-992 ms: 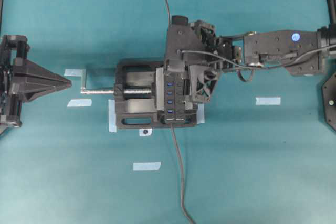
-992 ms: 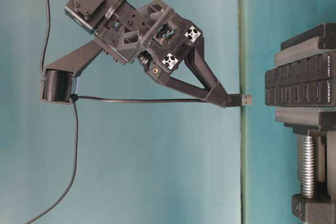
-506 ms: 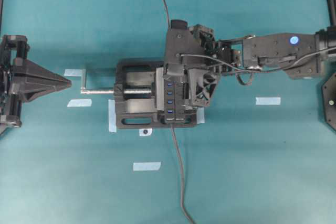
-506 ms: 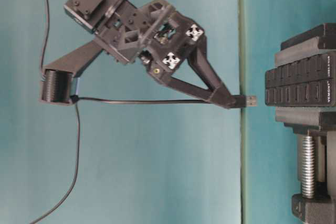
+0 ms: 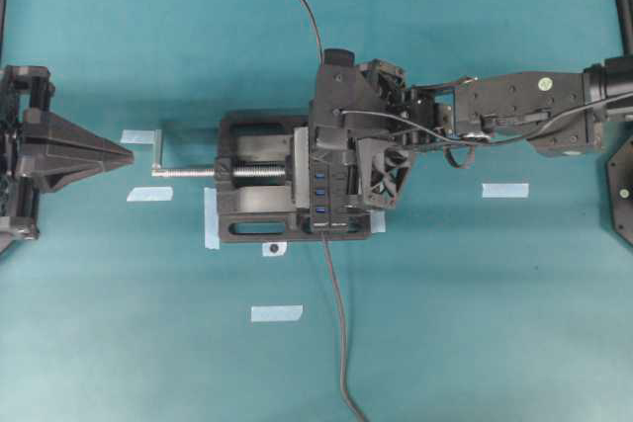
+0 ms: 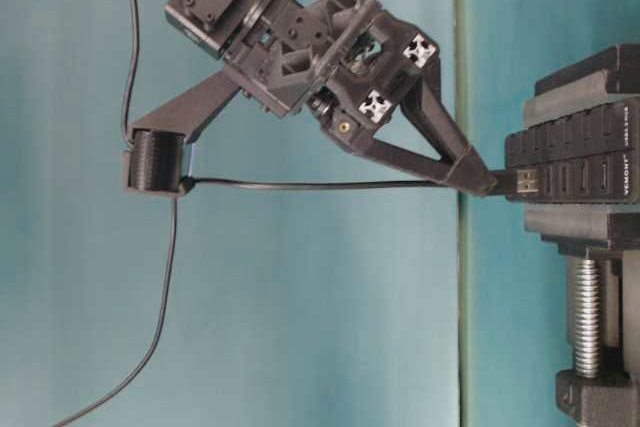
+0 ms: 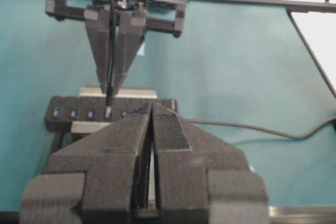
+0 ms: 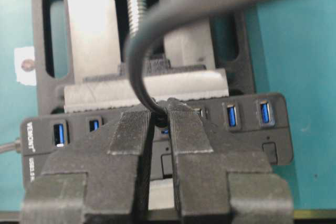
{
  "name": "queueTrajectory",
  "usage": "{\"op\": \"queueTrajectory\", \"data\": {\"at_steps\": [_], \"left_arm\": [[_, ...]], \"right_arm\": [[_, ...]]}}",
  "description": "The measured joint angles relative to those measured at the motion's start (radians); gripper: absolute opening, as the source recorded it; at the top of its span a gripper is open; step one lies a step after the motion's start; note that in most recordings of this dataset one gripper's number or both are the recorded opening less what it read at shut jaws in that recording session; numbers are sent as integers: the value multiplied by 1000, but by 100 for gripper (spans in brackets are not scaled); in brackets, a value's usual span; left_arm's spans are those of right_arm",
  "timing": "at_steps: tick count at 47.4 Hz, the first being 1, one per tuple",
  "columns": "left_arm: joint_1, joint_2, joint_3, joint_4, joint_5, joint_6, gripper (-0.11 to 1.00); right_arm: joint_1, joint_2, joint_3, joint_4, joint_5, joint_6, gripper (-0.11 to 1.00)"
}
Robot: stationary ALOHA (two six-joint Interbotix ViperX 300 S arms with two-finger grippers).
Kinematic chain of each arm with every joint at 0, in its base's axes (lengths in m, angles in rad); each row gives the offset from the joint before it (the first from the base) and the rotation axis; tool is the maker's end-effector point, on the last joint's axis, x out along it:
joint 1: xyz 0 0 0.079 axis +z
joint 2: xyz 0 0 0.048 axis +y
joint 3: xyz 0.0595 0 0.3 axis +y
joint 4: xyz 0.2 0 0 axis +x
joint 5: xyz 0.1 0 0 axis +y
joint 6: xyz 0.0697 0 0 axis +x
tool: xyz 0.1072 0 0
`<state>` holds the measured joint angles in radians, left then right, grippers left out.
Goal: Insert the USB into the center port of the fixed hub
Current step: 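Carry the held plug with the right gripper above the center port, then lower and push the plug down into the hub's center port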
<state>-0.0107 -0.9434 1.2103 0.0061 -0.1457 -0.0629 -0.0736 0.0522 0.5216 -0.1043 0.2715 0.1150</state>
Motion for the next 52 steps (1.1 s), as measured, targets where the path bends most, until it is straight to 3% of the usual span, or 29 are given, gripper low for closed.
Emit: {"op": "queueTrajectory", "data": {"at_steps": [52], "left_arm": [[0,-3,0,0,0,0,1]], "right_arm": [[0,32,2,-2,-14,-2,7]]}}
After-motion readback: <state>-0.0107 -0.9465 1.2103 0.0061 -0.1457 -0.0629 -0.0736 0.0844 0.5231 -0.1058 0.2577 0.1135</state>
